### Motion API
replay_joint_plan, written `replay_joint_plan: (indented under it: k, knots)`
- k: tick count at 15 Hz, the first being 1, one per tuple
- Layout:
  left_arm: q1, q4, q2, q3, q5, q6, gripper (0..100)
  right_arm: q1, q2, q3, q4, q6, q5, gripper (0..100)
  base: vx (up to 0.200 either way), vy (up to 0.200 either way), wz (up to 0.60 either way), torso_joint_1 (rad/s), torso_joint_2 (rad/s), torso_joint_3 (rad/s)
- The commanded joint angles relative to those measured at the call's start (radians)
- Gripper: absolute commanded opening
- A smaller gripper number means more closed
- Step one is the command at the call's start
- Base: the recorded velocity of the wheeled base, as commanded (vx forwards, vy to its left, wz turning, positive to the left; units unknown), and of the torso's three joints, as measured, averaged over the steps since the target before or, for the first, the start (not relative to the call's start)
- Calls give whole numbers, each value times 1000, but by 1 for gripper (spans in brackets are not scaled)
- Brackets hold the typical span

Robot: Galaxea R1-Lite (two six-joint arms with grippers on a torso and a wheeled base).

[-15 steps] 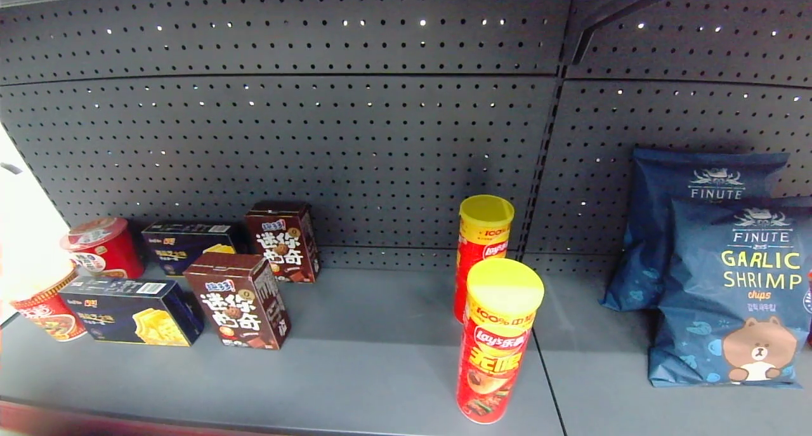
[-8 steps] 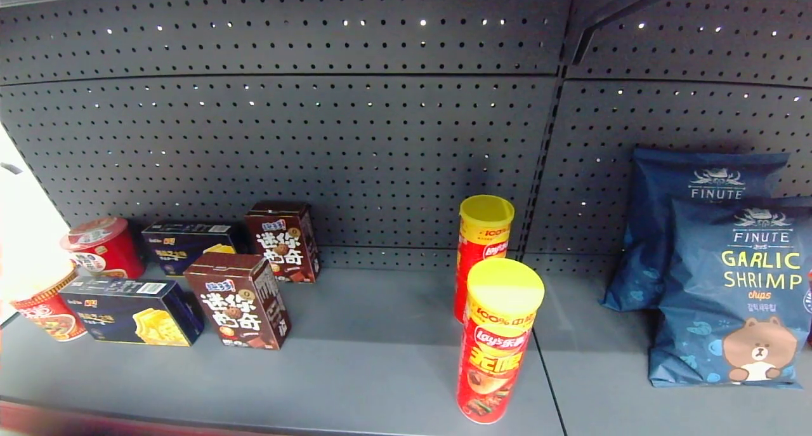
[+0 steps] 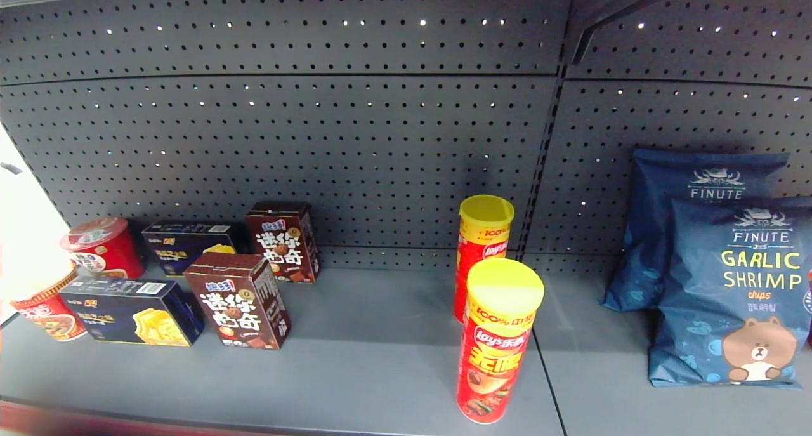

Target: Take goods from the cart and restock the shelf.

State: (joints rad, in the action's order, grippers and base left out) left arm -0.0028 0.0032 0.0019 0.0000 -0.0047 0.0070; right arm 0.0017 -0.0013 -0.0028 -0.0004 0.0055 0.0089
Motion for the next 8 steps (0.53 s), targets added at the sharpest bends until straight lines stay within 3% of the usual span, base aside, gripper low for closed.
replay_joint_plan:
  k: [1, 8]
  knots:
    - [0, 0, -2, 0, -1, 1, 100, 0, 1, 1, -1, 1, 0, 100, 0, 0, 0, 0, 0, 0]
    - [1, 0, -2, 0, 0, -1, 100, 0, 1, 0, 0, -1, 0, 100, 0, 0, 0, 0, 0, 0]
